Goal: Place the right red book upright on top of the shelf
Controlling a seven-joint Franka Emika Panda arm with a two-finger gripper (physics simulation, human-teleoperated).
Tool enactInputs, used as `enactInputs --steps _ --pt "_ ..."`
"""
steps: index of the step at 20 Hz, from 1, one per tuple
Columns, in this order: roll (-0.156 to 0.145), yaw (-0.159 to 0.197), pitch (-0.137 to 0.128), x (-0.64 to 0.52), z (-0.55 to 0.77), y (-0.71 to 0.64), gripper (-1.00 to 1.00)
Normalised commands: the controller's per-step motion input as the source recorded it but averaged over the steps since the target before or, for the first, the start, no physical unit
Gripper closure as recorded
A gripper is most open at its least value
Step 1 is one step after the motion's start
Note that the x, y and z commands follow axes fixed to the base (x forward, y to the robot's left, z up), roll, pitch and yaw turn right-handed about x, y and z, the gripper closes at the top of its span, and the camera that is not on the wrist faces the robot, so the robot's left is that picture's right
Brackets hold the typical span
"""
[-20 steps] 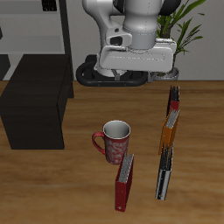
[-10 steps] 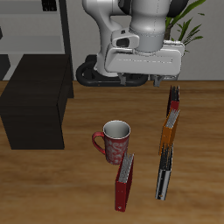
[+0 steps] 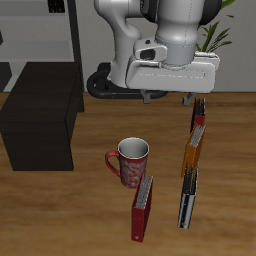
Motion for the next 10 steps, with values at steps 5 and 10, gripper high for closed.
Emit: enactInputs --steps 5,10 --pt "-0.022 -0.005 -0.011 0.28 -0.02 -0.05 -1.0" --pt "-0.006 -0.005 0.013 0.23 -0.08 -0.03 -1.0"
